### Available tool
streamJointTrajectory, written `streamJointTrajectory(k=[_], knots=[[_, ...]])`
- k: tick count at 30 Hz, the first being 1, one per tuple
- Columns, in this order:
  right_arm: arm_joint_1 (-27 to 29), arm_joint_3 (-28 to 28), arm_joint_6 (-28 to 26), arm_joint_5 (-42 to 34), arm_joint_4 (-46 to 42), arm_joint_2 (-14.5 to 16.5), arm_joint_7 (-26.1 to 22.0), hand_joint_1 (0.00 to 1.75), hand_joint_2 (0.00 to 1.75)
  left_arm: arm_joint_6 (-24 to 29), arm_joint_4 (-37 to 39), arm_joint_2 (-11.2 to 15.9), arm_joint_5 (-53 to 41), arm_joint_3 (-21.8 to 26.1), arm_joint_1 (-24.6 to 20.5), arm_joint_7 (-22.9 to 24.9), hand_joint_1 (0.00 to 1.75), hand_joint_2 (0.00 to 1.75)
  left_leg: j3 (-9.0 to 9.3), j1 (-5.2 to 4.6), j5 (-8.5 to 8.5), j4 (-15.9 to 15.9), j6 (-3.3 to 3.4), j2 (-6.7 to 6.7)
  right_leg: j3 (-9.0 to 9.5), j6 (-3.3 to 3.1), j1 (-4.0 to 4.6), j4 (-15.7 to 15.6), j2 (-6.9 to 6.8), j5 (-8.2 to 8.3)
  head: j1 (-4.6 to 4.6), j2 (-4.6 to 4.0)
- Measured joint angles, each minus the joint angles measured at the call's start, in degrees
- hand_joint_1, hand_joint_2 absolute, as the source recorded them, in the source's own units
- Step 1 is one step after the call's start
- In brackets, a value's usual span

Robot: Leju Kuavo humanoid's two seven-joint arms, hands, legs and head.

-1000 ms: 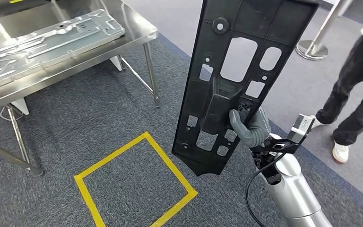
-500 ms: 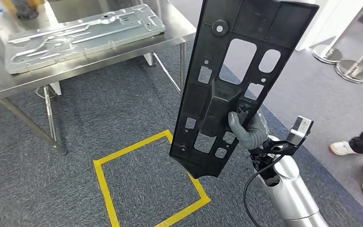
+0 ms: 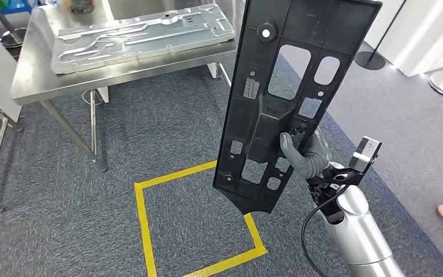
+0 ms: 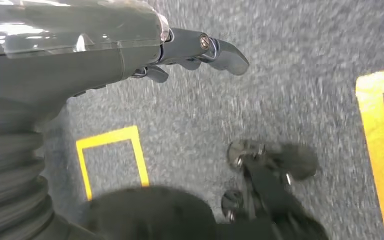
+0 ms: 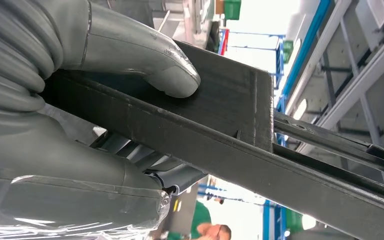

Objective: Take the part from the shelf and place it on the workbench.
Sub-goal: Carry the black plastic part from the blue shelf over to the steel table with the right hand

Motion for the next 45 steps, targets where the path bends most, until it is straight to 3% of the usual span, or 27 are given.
streamJointTrajectory(k=[2, 4, 5, 7, 8, 10, 12, 14, 16, 21, 23, 25, 26, 27, 28, 30, 31, 32, 34, 36, 38, 39, 40, 42, 43, 44, 45], knots=[[-0.4, -0.2, 0.0, 0.0, 0.1, 0.0, 0.0, 1.69, 1.75, 0.0, 0.0, 0.0, 0.0, 0.0, -0.1, 0.0, 0.0, 1.75, 1.54, -0.54, 0.44, -3.3, 0.68, 1.11, 0.21, 0.55, 0.24, -0.1, -1.0, -0.21, 0.01, 0.0], [-0.8, -0.3, 0.0, 0.0, 0.4, 0.2, 0.1, 1.69, 1.75, 0.0, 0.0, -0.1, -0.1, 0.0, 0.1, 0.0, 0.0, 1.75, 1.5, -0.63, 0.59, -3.6, 1.24, -0.02, 0.37, 1.18, 0.35, -0.2, -1.9, -0.35, 0.02, 0.0], [-1.1, -0.4, 0.1, 0.0, 0.5, 0.3, 0.1, 1.69, 1.75, 0.0, 0.0, -0.1, -0.1, 0.0, 0.2, -0.1, 0.0, 1.75, 1.61, -0.53, 0.76, -3.9, 1.51, -0.61, 0.41, 1.49, 0.25, 0.0, -1.49, -0.65, 0.02, 0.0], [-1.7, -0.8, 0.1, 0.0, 0.8, 0.5, 0.2, 1.69, 1.75, 0.0, 0.0, -0.2, -0.2, 0.0, 0.1, -0.1, 0.0, 1.75, 1.87, -0.21, 1.14, -4.5, 2.13, -1.6, -0.97, 1.9, 0.03, 3.3, 0.95, -2.86, 0.02, 0.0], [-1.9, -1.0, 0.1, 0.0, 1.0, 0.6, 0.2, 1.69, 1.75, 0.0, 0.0, -0.2, -0.3, 0.0, 0.0, -0.2, 0.0, 1.75, 1.88, -0.19, 1.21, -4.6, 2.32, -2.02, -2.52, 1.97, -0.07, 6.6, 2.49, -4.56, 0.02, 0.0], [-2.1, -1.3, 0.3, 0.0, 1.7, 0.7, 0.6, 1.69, 1.75, -0.1, 0.0, -0.2, -0.3, 0.0, -0.1, -0.3, 0.0, 1.75, 1.91, -0.24, 0.93, -4.6, 2.65, -2.97, -6.41, 2.04, -0.08, 13.8, 3.8, -7.04, 0.02, 0.0], [-2.1, -1.4, 0.4, 0.2, 2.4, 0.8, 1.0, 1.69, 1.75, -0.2, 0.0, -0.2, -0.4, 0.0, 0.0, -0.4, 0.0, 1.75, 2.19, -0.29, 0.3, -4.4, 2.73, -3.84, -7.87, 2.11, -0.12, 15.0, 4.02, -5.42, 0.02, 0.0], [-2.4, -1.4, 0.5, 0.5, 2.9, 0.8, 1.4, 1.69, 1.75, -0.3, 0.0, -0.2, -0.4, 0.0, 0.2, -0.5, 0.0, 1.75, 2.71, -0.28, -0.42, -4.0, 2.45, -4.32, -5.66, 2.05, -0.27, 8.7, 4.14, -0.99, 0.02, 0.0], [-3.0, -1.3, 0.6, 0.8, 3.3, 1.0, 1.5, 1.69, 1.75, -0.4, 0.0, -0.3, -0.4, 0.0, 0.1, -0.6, 0.0, 1.75, 2.99, -0.48, -1.22, -3.5, 1.88, -4.51, -3.02, 1.74, -0.21, 2.5, 4.4, 0.98, 0.02, 0.0], [-3.8, -1.1, 1.1, 1.2, 3.9, 1.1, 1.7, 1.69, 1.75, -0.6, 0.0, -0.2, -0.4, 0.0, 0.0, -0.8, 0.0, 1.75, 3.53, -0.4, -2.68, -2.3, 0.32, -3.99, -0.59, 0.04, -0.16, 0.3, 4.55, -0.44, -0.01, 0.0], [-4.1, -1.1, 1.2, 1.3, 4.0, 1.1, 1.7, 1.69, 1.75, -0.6, 0.0, -0.2, -0.4, 0.0, 0.0, -0.9, 0.0, 1.75, 0.55, -0.13, -3.68, 3.3, -0.24, -3.18, 1.38, -0.47, -0.32, -0.2, 4.35, -1.47, -0.05, 0.0], [-4.2, -1.0, 1.4, 1.4, 4.1, 1.1, 1.7, 1.69, 1.75, -0.7, 0.0, -0.2, -0.3, 0.0, -0.1, -1.2, 0.0, 1.75, -5.1, 0.15, -4.45, 11.0, -0.62, -2.75, 3.32, -0.62, -0.33, -0.3, 4.17, -2.99, -0.07, 0.0], [-4.1, -1.0, 1.4, 1.5, 4.2, 1.1, 1.7, 1.69, 1.75, -0.8, 0.0, -0.2, -0.3, 0.0, -0.2, -1.2, 0.0, 1.75, -7.31, 0.2, -3.69, 12.9, -0.71, -2.63, 4.37, -0.58, -0.35, -0.3, 4.14, -3.86, -0.07, 0.0], [-4.1, -1.0, 1.5, 1.6, 4.3, 1.1, 1.7, 1.69, 1.75, -0.9, 0.0, -0.2, -0.3, 0.0, -0.3, -1.2, 0.0, 1.75, -8.58, 0.21, -1.78, 12.8, -0.7, -2.52, 5.54, -0.52, -0.39, -0.4, 4.12, -4.78, -0.07, 0.0], [-4.1, -0.9, 1.5, 1.7, 4.3, 1.1, 1.7, 1.69, 1.75, -0.9, 0.0, -0.1, -0.4, 0.0, -0.4, -1.2, 0.0, 1.75, -8.68, 0.21, 1.2, 10.3, -0.6, -2.42, 6.84, -0.44, -0.46, -0.5, 4.13, -5.73, -0.07, 0.0], [-4.1, -0.8, 1.5, 1.9, 4.2, 1.0, 1.6, 1.69, 1.75, -0.8, 0.0, -0.1, -0.4, 0.0, -0.2, -1.0, 0.0, 1.75, -7.2, -0.12, 6.78, 3.7, -0.22, -2.22, 9.3, -0.07, -0.57, -1.2, 4.18, -7.43, -0.07, 0.0], [-4.1, -0.8, 1.5, 2.0, 4.2, 1.0, 1.5, 1.69, 1.75, -0.8, 0.0, -0.1, -0.4, 0.0, -0.1, -1.0, 0.0, 1.75, -6.27, -0.44, 7.94, 1.2, 0.11, -2.11, 10.27, 0.29, -0.57, -2.0, 4.24, -7.92, -0.07, 0.0], [-4.1, -0.8, 1.4, 2.1, 4.2, 1.0, 1.5, 1.69, 1.75, -0.8, 0.0, -0.1, -0.4, 0.0, 0.0, -0.9, 0.0, 1.75, -5.42, -0.75, 7.7, -0.4, 0.45, -2.02, 11.07, 0.69, -0.54, -3.1, 4.25, -8.13, -0.06, 0.0], [-4.0, -0.7, 1.4, 2.2, 4.2, 0.9, 1.6, 1.69, 1.75, -0.8, 0.0, -0.1, -0.4, 0.0, 0.1, -0.9, 0.0, 1.75, -3.63, -1.03, 5.77, -2.8, 1.28, -1.96, 12.05, 1.59, -0.46, -4.4, 4.2, -7.21, -0.06, 0.0], [-4.1, -0.7, 1.4, 2.3, 4.1, 1.0, 1.6, 1.69, 1.75, -0.7, 0.0, -0.1, -0.4, 0.0, 0.3, -1.0, 0.0, 1.75, -1.2, -0.76, 4.53, -5.2, 1.9, -2.22, 10.14, 1.93, -0.52, -0.2, 4.21, -4.29, -0.06, 0.0], [-4.0, -0.6, 1.4, 2.4, 4.1, 1.1, 1.6, 1.69, 1.75, -0.6, 0.0, -0.1, -0.4, 0.0, 0.5, -1.0, 0.0, 1.75, 1.64, -0.56, 3.83, -7.1, 2.29, -2.61, 4.34, 1.61, -0.4, 8.3, 4.4, -2.35, -0.02, 0.0], [-3.7, -0.6, 1.4, 2.5, 4.1, 1.2, 1.7, 1.69, 1.75, -0.6, 0.0, -0.1, -0.4, 0.0, 0.5, -1.0, 0.0, 1.75, 2.96, -0.61, 3.29, -7.8, 2.39, -2.81, 1.03, 1.46, -0.22, 11.9, 4.48, -3.17, -0.01, 0.0], [-3.4, -0.6, 1.4, 2.6, 4.1, 1.2, 1.7, 1.69, 1.75, -0.6, 0.0, -0.1, -0.3, 0.0, 0.5, -1.0, 0.0, 1.75, 4.25, -0.61, 2.6, -8.2, 2.43, -3.03, -1.94, 1.47, -0.09, 13.9, 4.5, -5.55, 0.01, 0.0], [-3.0, -0.6, 1.4, 2.7, 4.1, 1.3, 1.7, 1.69, 1.75, -0.6, 0.0, -0.1, -0.2, 0.0, 0.6, -0.9, 0.0, 1.75, 7.04, -0.62, 0.64, -8.6, 2.43, -3.46, -6.08, 1.77, -0.01, 13.8, 4.53, -10.57, 0.01, 0.0], [-3.0, -0.6, 1.4, 2.8, 4.1, 1.3, 1.7, 1.69, 1.75, -0.6, 0.0, -0.1, -0.1, 0.0, 0.7, -0.9, 0.0, 1.75, 8.62, -0.62, -0.51, -8.7, 2.37, -3.58, -7.14, 1.99, -0.12, 11.9, 4.52, -11.14, 0.01, 0.0], [-2.9, -0.6, 1.4, 2.8, 4.1, 1.3, 1.7, 1.69, 1.75, -0.6, 0.0, -0.1, -0.1, 0.0, 0.8, -0.9, 0.0, 1.75, 10.08, -0.61, -1.7, -8.7, 2.24, -3.64, -7.59, 2.23, -0.34, 9.1, 4.5, -9.22, 0.02, 0.0], [-2.9, -0.6, 1.4, 2.8, 4.2, 1.3, 1.7, 1.69, 1.75, -0.6, 0.0, -0.1, -0.1, 0.0, 0.9, -0.9, 0.0, 1.75, 11.48, -0.64, -2.86, -8.6, 2.04, -3.69, -7.75, 2.51, -0.62, 5.5, 4.43, -4.57, 0.02, 0.0]])
